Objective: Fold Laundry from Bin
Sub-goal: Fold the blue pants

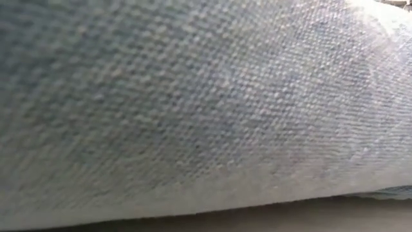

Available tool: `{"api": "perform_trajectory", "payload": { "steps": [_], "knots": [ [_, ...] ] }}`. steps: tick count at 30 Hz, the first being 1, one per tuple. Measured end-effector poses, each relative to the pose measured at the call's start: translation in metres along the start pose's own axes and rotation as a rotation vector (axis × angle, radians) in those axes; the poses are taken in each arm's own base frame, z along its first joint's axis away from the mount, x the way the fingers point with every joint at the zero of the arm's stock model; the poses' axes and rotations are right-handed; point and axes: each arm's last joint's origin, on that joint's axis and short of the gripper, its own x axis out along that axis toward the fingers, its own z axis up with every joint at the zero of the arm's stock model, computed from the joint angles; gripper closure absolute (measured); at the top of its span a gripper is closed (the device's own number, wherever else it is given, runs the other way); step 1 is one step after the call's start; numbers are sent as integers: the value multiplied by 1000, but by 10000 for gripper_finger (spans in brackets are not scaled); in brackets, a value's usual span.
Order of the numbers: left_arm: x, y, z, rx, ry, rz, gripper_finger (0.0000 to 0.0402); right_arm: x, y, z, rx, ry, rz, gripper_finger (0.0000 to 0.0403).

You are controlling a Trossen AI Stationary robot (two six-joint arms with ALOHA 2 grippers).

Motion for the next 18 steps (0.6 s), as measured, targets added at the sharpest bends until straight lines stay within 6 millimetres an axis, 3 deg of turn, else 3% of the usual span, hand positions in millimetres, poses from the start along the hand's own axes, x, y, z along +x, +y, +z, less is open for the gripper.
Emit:
{"api": "perform_trajectory", "payload": {
  "steps": [9, 18],
  "knots": [
    [0, 0, 0, -3, 0, 1, 401, -21, -40, 57, -73, -115, -37, 378],
    [0, 0, 0, 0, 1, 2, 402, -18, -63, 76, -136, 11, 88, 378]
  ]
}}
